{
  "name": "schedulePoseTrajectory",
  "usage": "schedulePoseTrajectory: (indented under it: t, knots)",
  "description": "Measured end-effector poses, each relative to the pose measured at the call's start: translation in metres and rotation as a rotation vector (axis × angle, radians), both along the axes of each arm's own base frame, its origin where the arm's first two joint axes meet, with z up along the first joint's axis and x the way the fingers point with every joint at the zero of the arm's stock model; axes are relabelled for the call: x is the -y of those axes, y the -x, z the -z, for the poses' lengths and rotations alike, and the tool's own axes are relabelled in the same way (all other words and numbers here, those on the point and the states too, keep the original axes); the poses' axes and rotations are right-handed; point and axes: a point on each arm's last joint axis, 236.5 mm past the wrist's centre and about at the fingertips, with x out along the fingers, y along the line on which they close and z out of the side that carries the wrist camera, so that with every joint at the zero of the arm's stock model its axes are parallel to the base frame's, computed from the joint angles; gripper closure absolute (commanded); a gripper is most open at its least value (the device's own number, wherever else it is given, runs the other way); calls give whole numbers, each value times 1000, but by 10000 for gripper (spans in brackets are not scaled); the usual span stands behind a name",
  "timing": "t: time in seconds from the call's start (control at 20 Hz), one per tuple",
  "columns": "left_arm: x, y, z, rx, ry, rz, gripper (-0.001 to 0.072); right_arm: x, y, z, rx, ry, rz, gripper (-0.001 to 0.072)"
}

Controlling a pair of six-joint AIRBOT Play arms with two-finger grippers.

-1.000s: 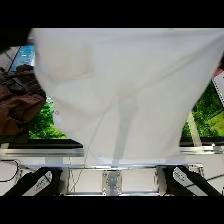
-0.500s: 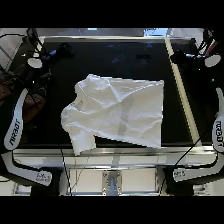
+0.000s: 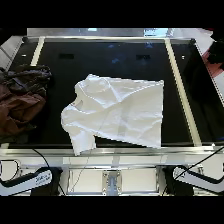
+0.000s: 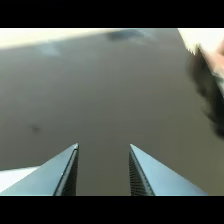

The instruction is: Fold the shirts.

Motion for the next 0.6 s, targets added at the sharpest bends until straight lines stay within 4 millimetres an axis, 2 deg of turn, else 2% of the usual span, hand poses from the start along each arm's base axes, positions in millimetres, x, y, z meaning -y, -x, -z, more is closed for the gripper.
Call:
schedulePoseTrajectory:
  t: [0.05,0.15,0.25,0.4,0.5,0.6]
  knots:
    - [-10,18,40,-159,-26,4,124,10,20,8,-46,-5,28,329]
    - [-26,52,108,-402,-21,0,123,20,55,36,-136,-36,64,329]
    - [-27,84,173,-594,12,32,124,20,81,70,-205,-101,77,329]
    - [-14,113,243,-761,89,103,124,6,105,118,-277,-223,58,328]
    - [-2,124,279,-857,165,151,123,-9,113,141,-301,-302,28,329]
    - [18,135,308,-952,267,223,122,-26,116,156,-313,-374,-9,328]
